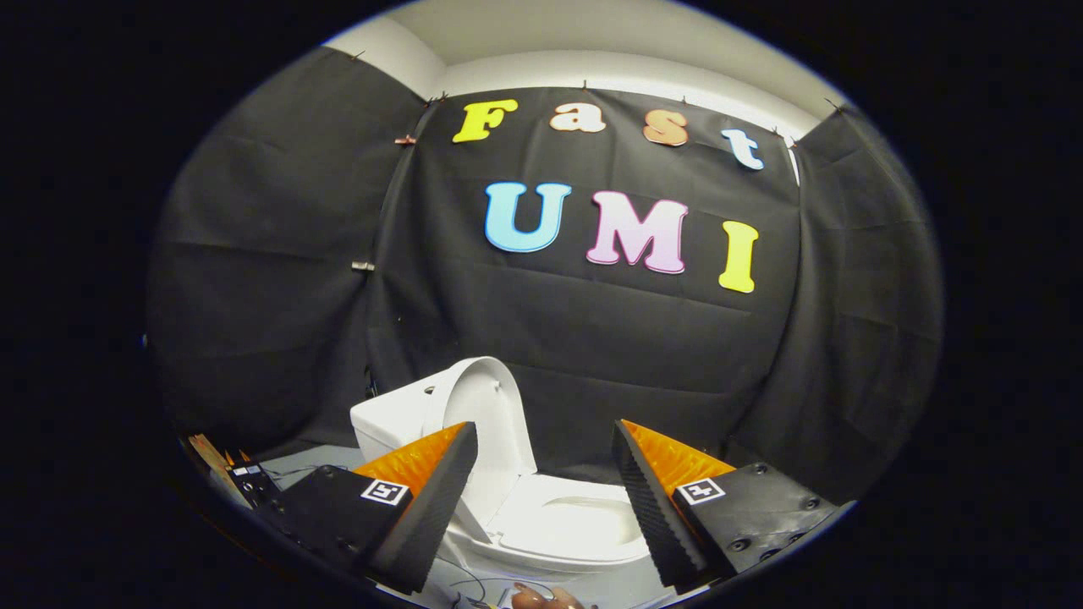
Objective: Open the toilet lid.
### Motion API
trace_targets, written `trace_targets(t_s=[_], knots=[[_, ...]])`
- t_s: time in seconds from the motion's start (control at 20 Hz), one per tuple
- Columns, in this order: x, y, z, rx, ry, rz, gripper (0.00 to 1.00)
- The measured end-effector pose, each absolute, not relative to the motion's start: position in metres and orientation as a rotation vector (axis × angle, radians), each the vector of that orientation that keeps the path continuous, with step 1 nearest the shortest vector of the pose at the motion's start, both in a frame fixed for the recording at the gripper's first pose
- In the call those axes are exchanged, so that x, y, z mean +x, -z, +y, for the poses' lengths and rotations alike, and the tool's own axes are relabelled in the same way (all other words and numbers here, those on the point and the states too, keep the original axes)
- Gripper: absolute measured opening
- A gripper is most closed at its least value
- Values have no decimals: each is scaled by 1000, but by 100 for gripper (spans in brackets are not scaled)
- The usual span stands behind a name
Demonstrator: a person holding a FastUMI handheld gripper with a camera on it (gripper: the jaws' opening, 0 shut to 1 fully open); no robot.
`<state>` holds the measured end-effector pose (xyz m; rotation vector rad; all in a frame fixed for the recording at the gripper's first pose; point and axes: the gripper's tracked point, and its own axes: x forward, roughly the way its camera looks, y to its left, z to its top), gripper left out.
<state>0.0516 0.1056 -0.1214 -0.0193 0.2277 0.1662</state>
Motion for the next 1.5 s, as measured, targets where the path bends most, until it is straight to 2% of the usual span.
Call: trace_targets(t_s=[0.4, 1.5], knots=[[22, 88, 43, 24, -98, 204, 99], [18, 77, 57, 20, -128, 184, 99]])
